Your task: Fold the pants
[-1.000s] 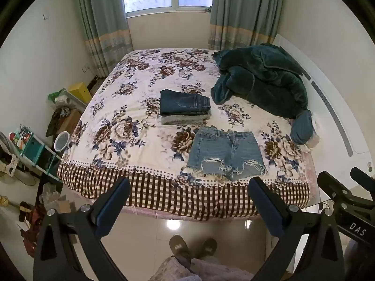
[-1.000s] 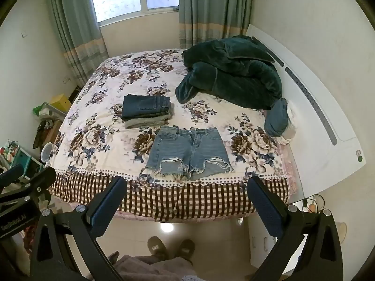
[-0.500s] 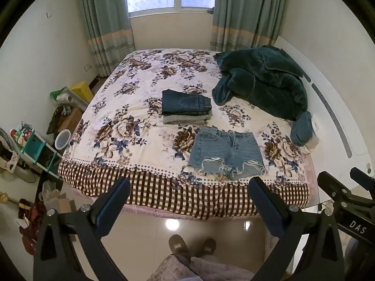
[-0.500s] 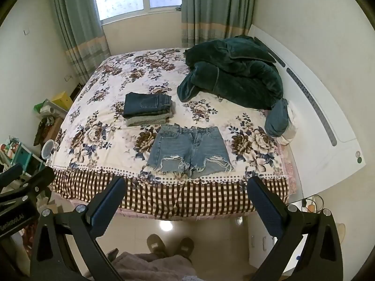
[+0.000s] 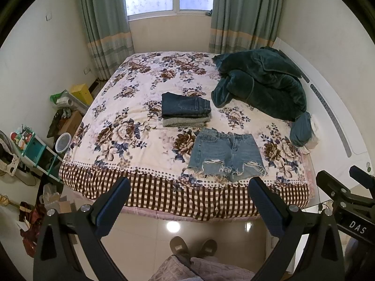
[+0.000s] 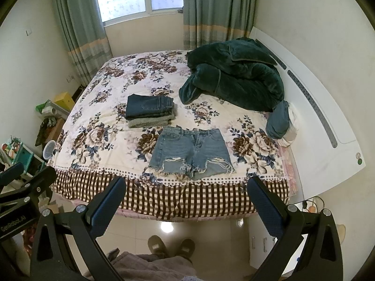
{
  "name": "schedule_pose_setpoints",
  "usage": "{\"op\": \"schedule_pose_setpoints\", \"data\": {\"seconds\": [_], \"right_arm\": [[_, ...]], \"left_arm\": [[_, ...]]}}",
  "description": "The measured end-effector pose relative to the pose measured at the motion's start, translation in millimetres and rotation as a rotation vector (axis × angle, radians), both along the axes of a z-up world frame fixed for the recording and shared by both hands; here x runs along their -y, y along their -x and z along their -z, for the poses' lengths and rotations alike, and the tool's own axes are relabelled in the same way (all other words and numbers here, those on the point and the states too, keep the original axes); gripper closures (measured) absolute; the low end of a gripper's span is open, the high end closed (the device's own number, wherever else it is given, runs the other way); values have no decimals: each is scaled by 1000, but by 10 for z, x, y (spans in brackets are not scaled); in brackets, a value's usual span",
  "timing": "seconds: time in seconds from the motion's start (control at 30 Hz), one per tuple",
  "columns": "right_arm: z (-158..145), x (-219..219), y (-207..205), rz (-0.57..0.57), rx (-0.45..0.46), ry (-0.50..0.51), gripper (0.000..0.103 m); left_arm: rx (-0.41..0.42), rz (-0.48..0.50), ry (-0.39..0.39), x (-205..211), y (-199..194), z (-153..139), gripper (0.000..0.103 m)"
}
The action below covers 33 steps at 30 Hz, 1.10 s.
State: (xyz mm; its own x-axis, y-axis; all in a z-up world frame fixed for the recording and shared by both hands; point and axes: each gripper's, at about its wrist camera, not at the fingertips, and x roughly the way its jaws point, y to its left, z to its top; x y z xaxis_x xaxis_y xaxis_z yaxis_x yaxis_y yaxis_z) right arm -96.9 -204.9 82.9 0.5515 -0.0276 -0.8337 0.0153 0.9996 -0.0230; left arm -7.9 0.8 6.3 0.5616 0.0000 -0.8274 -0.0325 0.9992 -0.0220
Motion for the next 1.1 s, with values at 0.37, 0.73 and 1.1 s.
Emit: {"op": "schedule_pose_setpoints", "data": {"seconds": [0.37, 0.73, 1.1], "right_arm": [[-35, 0, 4, -3, 1, -3, 0], [-214, 3, -142, -6, 9, -3, 0], [-216, 5, -134, -6, 12, -4, 0]], "left_arm": [[6, 4, -1, 38, -196, -269, 0], [26, 2, 1, 64, -261, -336, 0], [36, -1, 5, 63, -250, -296, 0]]}}
